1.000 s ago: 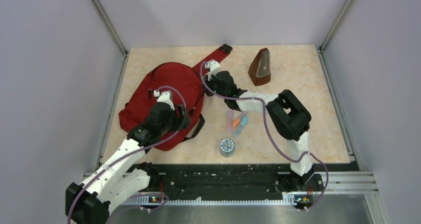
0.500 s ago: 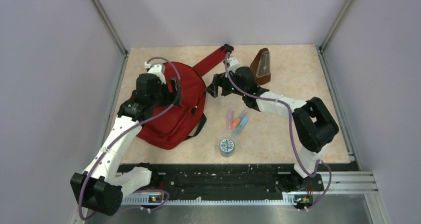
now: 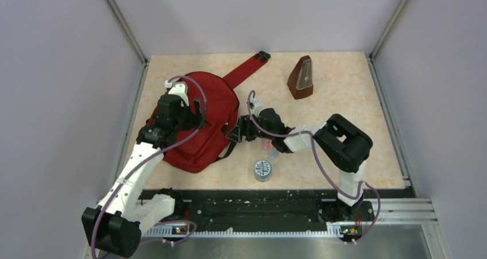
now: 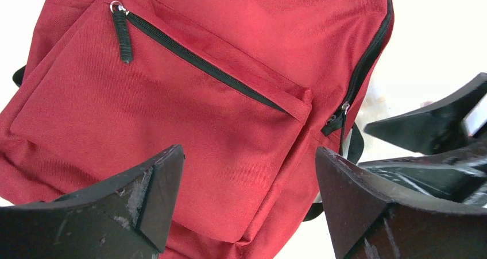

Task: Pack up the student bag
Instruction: Adjust the student bag at the center of the board.

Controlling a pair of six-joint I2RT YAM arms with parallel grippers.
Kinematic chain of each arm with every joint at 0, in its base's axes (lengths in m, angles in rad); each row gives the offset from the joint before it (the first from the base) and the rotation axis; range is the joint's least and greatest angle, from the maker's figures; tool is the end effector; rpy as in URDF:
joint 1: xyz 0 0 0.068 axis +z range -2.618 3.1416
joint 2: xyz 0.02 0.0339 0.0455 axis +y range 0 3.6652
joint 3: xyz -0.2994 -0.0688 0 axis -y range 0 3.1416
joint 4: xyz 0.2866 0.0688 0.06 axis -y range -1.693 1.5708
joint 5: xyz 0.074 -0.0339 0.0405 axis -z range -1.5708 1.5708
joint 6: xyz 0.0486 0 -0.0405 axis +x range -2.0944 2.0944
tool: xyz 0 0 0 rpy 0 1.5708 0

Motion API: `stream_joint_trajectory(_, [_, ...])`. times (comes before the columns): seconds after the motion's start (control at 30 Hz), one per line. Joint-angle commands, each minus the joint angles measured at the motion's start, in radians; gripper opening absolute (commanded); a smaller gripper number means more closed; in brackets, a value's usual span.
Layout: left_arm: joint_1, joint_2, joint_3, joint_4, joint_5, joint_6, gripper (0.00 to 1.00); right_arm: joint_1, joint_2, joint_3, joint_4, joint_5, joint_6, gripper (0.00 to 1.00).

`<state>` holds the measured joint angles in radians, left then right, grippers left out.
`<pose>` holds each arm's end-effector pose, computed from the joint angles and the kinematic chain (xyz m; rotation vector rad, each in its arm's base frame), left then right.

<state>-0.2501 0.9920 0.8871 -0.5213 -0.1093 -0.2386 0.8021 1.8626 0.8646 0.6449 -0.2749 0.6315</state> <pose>0.2403 -0.0559 0.3221 -0.0487 2.1964 -0.1548 0.2861 0.3148 0.1501 -0.3810 2.0766 1.1817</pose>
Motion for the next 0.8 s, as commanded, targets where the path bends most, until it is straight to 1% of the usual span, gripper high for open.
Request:
stream_joint_trajectory(0.0, [0.005, -0.014, -0.003, 0.053, -0.01, 0.024, 0.89, 0.021, 0.105, 0.088, 0.126, -0.007, 0.045, 0.68])
stream_joint_trajectory(0.27, [0.005, -0.014, -0.004, 0.055, -0.02, 0.027, 0.89, 0.023, 0.204, 0.129, 0.16, 0.04, 0.026, 0.61])
stream_joint_trajectory(0.33, [0.005, -0.008, -0.005, 0.055, -0.023, 0.028, 0.89, 0.021, 0.229, 0.154, 0.185, 0.045, 0.012, 0.54])
stream_joint_trajectory(0.37, [0.005, -0.006, -0.005, 0.055, -0.024, 0.028, 0.89, 0.017, 0.243, 0.166, 0.203, 0.038, 0.001, 0.45])
stream_joint_trajectory(0.4, [0.005, -0.005, -0.004, 0.055, -0.022, 0.028, 0.89, 0.008, 0.257, 0.179, 0.213, 0.023, -0.004, 0.31])
stream_joint_trajectory(0.43, [0.005, -0.006, -0.003, 0.055, -0.017, 0.031, 0.89, -0.004, 0.264, 0.186, 0.21, 0.016, -0.006, 0.14])
stream_joint_trajectory(0.47, [0.005, -0.008, -0.005, 0.058, -0.012, 0.032, 0.89, -0.018, 0.263, 0.186, 0.21, 0.014, -0.007, 0.01])
stream_joint_trajectory(0.57, [0.005, -0.013, -0.012, 0.075, 0.021, 0.035, 0.89, -0.076, 0.217, 0.144, 0.217, 0.017, -0.015, 0.0])
stream_joint_trajectory(0.63, [0.005, -0.013, -0.013, 0.081, 0.062, 0.041, 0.89, -0.138, 0.177, 0.12, 0.194, 0.004, -0.045, 0.0])
stream_joint_trajectory(0.77, [0.003, -0.023, -0.016, 0.097, 0.178, 0.062, 0.89, -0.262, 0.144, 0.187, 0.001, -0.044, -0.172, 0.0])
